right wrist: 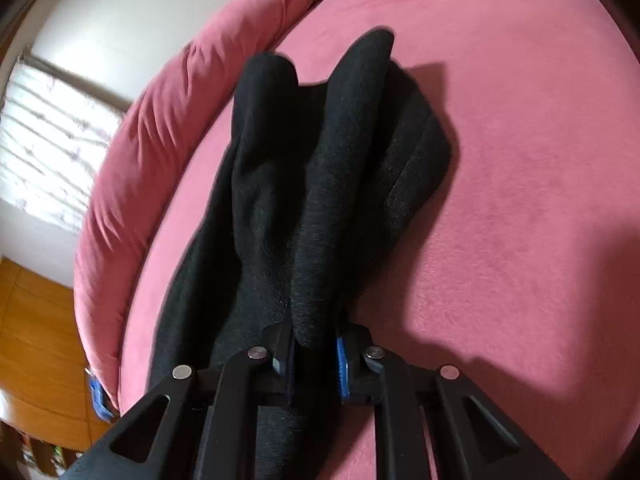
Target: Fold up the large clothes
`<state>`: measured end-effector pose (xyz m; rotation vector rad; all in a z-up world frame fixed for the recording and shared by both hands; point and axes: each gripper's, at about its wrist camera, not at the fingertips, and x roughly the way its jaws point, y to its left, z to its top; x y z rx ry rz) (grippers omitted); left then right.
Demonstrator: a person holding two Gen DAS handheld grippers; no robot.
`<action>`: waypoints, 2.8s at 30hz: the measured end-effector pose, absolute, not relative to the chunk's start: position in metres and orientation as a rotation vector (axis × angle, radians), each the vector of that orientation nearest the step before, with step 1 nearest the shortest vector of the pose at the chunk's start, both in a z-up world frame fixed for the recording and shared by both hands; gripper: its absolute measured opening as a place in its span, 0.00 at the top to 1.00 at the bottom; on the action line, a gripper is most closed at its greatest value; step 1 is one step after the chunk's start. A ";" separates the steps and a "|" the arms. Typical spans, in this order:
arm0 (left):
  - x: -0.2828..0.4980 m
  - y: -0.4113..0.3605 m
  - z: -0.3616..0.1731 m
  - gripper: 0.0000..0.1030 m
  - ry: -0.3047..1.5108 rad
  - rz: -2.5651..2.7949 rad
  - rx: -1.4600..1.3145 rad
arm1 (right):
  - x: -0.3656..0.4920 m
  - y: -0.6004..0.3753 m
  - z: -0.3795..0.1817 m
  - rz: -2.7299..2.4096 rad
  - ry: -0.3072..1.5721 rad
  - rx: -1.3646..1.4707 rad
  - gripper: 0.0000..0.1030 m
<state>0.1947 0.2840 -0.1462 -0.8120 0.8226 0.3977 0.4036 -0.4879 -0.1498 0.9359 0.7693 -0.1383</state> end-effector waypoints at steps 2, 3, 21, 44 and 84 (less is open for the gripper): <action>0.182 0.298 -0.140 0.63 0.783 0.327 -0.869 | 0.389 -0.498 -0.134 -0.081 0.674 0.997 0.87; 0.175 0.304 -0.137 0.65 0.767 0.299 -0.903 | 0.382 -0.501 -0.125 -0.062 0.654 0.993 0.87; 0.126 0.368 -0.161 0.45 0.787 0.194 -1.161 | 0.214 -0.537 -0.139 -0.114 0.852 1.054 0.62; 0.235 0.160 -0.130 0.27 0.895 0.180 -0.412 | 0.283 -0.577 0.007 0.015 0.450 0.829 0.92; 0.238 0.124 -0.139 0.08 0.905 0.216 -0.191 | 0.243 -0.614 -0.058 -0.123 0.823 0.830 0.90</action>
